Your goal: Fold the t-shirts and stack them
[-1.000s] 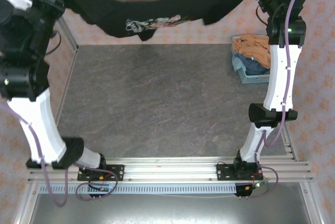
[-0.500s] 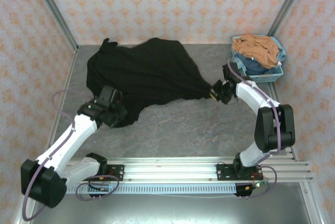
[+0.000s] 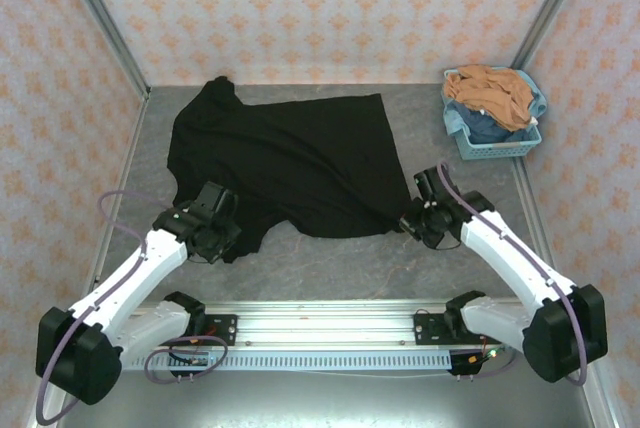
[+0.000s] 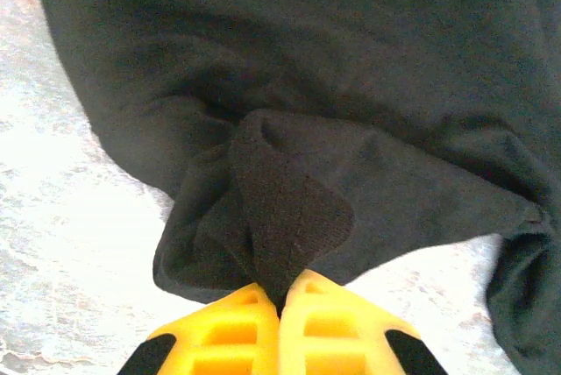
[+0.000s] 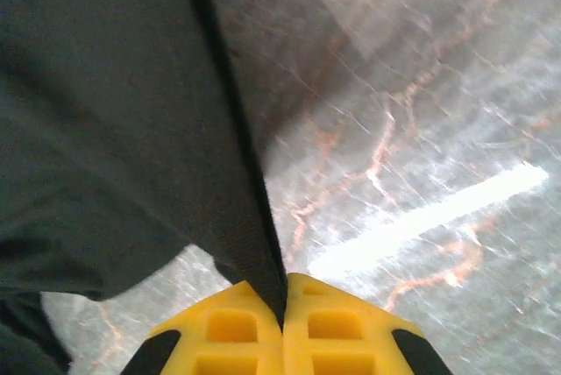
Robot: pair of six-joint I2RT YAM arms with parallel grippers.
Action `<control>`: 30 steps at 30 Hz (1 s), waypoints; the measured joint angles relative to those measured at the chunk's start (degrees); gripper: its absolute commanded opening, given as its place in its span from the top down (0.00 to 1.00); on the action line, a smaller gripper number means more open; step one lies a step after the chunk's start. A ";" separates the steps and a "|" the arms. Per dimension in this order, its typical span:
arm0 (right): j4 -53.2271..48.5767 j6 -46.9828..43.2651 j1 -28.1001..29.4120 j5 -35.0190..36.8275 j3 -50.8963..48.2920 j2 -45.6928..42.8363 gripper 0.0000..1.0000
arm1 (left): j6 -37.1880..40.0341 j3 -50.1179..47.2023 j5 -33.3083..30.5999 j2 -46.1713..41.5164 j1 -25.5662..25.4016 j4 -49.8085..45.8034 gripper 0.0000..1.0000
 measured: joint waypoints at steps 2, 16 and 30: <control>-2.60 0.37 0.17 1.73 -0.37 -0.26 1.00 | -0.24 0.09 -0.79 0.50 0.00 -0.96 1.00; -16.24 4.42 -2.89 17.18 -2.67 -10.91 1.00 | -0.85 -0.33 0.42 4.11 0.00 -1.01 1.00; -12.26 1.05 -3.02 13.64 -0.92 1.86 1.00 | -7.89 3.23 -11.76 -10.29 0.00 -19.10 1.00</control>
